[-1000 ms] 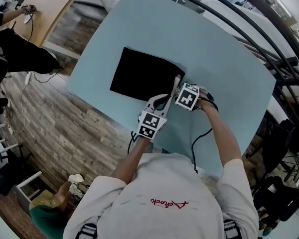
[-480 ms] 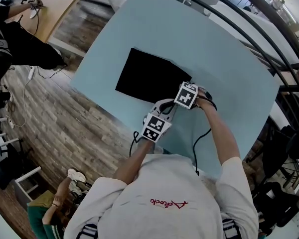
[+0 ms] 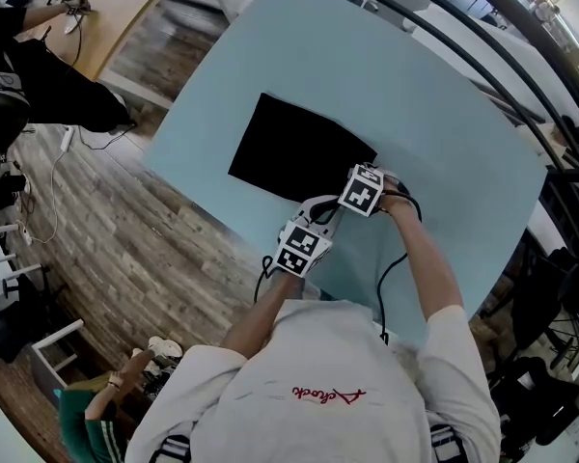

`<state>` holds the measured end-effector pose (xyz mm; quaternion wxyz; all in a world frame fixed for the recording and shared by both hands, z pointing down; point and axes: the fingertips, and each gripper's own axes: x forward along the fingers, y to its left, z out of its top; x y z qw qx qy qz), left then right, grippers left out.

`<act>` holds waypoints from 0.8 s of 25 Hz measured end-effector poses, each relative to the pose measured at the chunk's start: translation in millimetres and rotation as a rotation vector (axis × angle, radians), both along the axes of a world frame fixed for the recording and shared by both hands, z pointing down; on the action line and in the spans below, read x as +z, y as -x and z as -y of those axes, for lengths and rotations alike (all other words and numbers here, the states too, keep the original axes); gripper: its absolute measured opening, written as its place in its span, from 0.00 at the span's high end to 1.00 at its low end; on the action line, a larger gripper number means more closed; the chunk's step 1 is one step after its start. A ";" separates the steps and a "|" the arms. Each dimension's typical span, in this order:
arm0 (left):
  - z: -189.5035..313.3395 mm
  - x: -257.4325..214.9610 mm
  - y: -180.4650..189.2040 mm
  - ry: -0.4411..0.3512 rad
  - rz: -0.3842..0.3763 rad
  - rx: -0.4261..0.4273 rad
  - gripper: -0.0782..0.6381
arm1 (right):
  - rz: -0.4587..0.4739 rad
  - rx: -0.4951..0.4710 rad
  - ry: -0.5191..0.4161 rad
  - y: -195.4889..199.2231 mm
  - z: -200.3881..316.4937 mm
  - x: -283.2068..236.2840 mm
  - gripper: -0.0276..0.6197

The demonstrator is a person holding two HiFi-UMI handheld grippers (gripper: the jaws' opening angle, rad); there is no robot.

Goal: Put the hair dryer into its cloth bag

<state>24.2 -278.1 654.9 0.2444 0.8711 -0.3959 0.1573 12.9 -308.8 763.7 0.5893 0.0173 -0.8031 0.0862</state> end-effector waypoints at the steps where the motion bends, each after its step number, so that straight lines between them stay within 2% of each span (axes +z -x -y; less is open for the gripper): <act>1: 0.2 0.5 0.6 0.001 0.001 0.000 0.87 | 0.004 0.004 -0.007 0.3 0.3 0.1 0.66; 4: 0.2 1.3 1.3 0.002 0.007 0.001 0.87 | 0.014 0.010 -0.051 -0.3 2.7 -0.9 0.64; 6: 0.2 1.0 1.8 0.000 0.014 0.001 0.87 | 0.022 0.010 -0.071 -3.7 4.8 -4.4 0.57; 11: 0.4 -2.9 0.5 -0.003 0.020 0.006 0.87 | 0.061 0.061 -0.055 -22.9 4.9 -22.2 0.53; 20: -4.5 12.2 -9.8 0.031 0.043 0.023 0.87 | 0.019 0.180 -0.040 -101.3 -16.2 -23.9 0.50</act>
